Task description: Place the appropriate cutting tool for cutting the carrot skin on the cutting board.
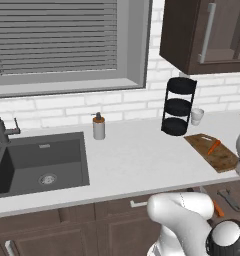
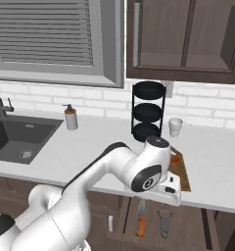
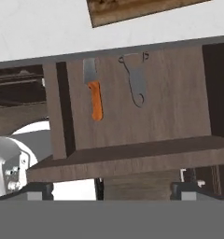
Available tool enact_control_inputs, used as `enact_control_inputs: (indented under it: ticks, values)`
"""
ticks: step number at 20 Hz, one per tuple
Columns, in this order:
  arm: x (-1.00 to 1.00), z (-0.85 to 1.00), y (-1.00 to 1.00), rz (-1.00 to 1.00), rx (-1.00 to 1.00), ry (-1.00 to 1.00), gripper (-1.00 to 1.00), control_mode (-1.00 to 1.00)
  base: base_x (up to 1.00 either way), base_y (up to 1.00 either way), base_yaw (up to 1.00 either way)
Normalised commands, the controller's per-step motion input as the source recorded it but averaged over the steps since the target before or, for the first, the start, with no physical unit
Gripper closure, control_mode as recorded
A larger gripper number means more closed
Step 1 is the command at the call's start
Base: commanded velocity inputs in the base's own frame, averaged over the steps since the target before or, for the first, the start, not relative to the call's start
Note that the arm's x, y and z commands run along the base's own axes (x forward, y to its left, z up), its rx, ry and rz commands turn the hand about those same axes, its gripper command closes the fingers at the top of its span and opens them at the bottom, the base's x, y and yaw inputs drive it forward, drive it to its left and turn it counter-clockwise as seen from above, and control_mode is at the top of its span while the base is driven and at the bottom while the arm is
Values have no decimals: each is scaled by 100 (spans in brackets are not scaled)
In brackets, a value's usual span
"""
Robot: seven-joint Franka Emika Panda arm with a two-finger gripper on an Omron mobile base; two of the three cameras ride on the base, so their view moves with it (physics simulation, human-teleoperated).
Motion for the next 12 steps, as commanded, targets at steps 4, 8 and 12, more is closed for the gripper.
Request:
enact_control_inputs:
  ticks: [4, 8, 12]
  values:
    - [3, -63, -4, -5, 0, 22, -100, -100, 0, 0, 0]
    - [0, -57, -3, -5, 3, 17, -100, -100, 0, 0, 0]
    - [-2, -42, -12, -1, 9, 9, -100, -100, 0, 0, 0]
